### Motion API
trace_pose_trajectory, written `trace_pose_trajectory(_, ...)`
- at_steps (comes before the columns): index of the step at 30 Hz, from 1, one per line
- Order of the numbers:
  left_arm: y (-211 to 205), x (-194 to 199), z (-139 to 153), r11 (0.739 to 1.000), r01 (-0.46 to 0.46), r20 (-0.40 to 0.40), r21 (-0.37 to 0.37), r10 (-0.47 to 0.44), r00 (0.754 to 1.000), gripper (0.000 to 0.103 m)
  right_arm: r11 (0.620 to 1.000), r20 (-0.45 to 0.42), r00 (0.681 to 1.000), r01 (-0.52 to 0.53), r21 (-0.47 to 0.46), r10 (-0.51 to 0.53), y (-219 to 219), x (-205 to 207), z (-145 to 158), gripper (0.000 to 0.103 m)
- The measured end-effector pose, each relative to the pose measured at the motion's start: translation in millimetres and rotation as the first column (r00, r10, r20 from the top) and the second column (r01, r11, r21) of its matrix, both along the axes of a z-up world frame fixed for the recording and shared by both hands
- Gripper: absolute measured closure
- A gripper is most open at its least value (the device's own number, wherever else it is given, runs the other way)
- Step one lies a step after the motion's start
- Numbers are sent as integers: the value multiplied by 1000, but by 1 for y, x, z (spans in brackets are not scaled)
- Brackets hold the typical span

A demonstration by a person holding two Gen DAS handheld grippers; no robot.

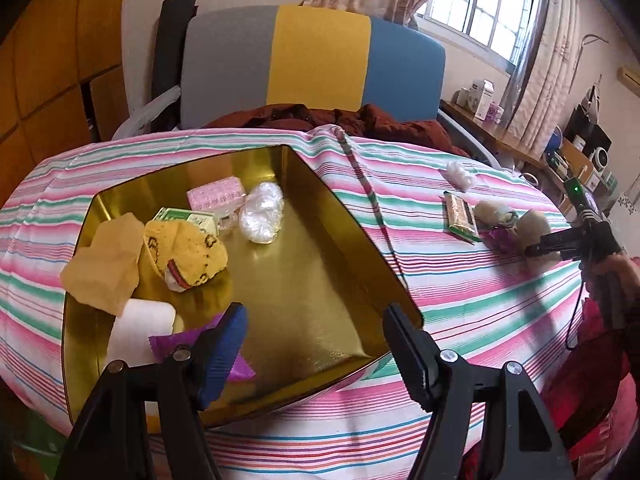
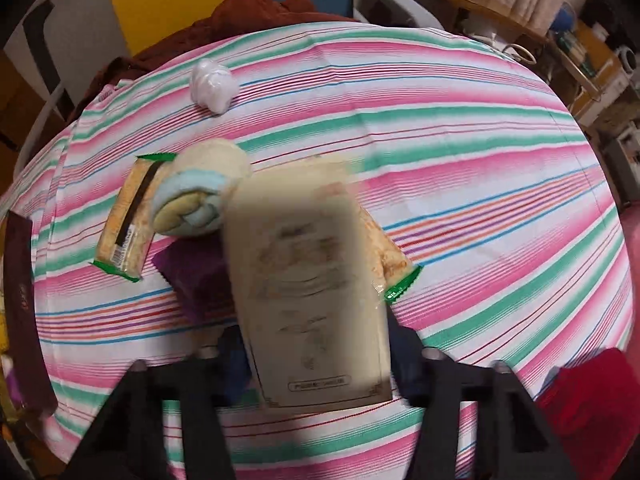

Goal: Organize objects
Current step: 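Grasp the cream box with the right tool and lift it, then grasp the clear plastic bag with the left tool while the right tool holds the cream box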

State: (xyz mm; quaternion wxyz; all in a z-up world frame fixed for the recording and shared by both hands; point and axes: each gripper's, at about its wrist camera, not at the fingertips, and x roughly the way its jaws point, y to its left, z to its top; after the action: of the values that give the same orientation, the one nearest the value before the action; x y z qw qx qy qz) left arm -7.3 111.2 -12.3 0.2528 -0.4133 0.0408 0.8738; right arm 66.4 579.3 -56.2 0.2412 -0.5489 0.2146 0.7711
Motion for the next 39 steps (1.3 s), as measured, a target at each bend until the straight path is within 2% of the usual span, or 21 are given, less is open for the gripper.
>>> trace_pose_trajectory(3,7,0,5,999,31,6,22,-31,999,33,998,-133,990,47,-49,-53,9,17,13,51)
trace_pose_trajectory(6,18,-3,10,998,59,3,30,-59,998,33,990,-259,958,103,-96,-125,22,36,25,51)
trace_pose_trajectory(10,40,-14,18,997,72,8,34,-73,997,33,980,-344,919,155,-125,-190,32,55,34,51)
trace_pose_trajectory(14,80,-23,30,988,146,7,41,-147,989,33,985,-382,909,136,-110,-168,24,60,43,51)
trace_pose_trajectory(19,147,-51,32,969,240,65,66,-244,968,33,992,-430,895,93,-87,-121,21,58,49,51)
trace_pose_trajectory(24,215,-68,27,951,310,58,15,-310,949,33,993,-466,879,69,-91,-104,17,44,48,51)
trace_pose_trajectory(27,257,-85,19,938,347,95,20,-348,933,33,994,-475,875,54,-95,-92,17,42,47,51)
trace_pose_trajectory(34,339,-131,-14,935,351,198,41,-352,915,33,991,-503,861,9,-133,-75,19,41,46,51)
trace_pose_trajectory(39,386,-159,-36,942,336,225,27,-333,916,33,982,-523,847,-3,-188,-98,25,43,42,51)
